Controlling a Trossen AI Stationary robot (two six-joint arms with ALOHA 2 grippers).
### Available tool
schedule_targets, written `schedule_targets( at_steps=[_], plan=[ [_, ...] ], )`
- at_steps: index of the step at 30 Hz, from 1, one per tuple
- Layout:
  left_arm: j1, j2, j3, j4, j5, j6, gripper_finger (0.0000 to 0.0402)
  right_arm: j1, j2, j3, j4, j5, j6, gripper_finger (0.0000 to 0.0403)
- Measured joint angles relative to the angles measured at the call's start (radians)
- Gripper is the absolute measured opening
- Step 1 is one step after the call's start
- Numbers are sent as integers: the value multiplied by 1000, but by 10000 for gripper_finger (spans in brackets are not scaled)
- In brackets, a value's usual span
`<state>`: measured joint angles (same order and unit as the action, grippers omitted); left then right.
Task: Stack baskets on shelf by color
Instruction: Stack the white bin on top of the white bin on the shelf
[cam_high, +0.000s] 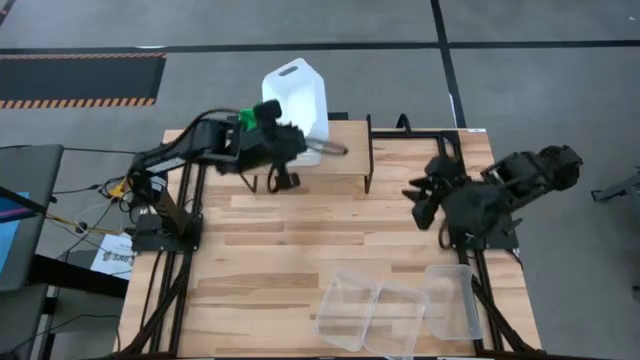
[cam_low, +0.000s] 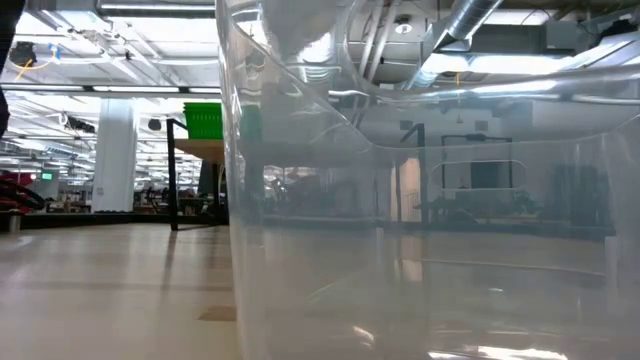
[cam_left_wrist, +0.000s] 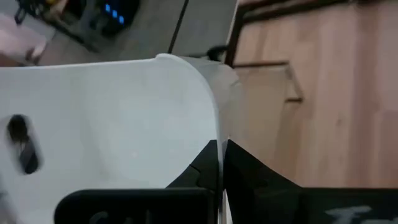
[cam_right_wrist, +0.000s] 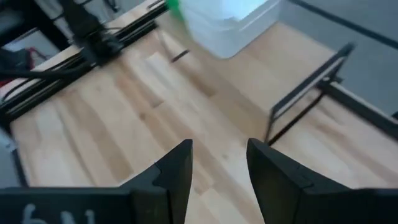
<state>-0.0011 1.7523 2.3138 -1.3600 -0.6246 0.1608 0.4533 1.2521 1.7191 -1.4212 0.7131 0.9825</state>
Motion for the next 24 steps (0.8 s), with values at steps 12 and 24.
schedule_targets(
  at_steps=[12,24],
  plan=[
    [257,1,-196,176,194,173,0,-295,-116,0,-18,-126,-335,175],
    [306,2,-356,195,224,228,0,-454,-192,0,-15,-170,-529,175]
  ],
)
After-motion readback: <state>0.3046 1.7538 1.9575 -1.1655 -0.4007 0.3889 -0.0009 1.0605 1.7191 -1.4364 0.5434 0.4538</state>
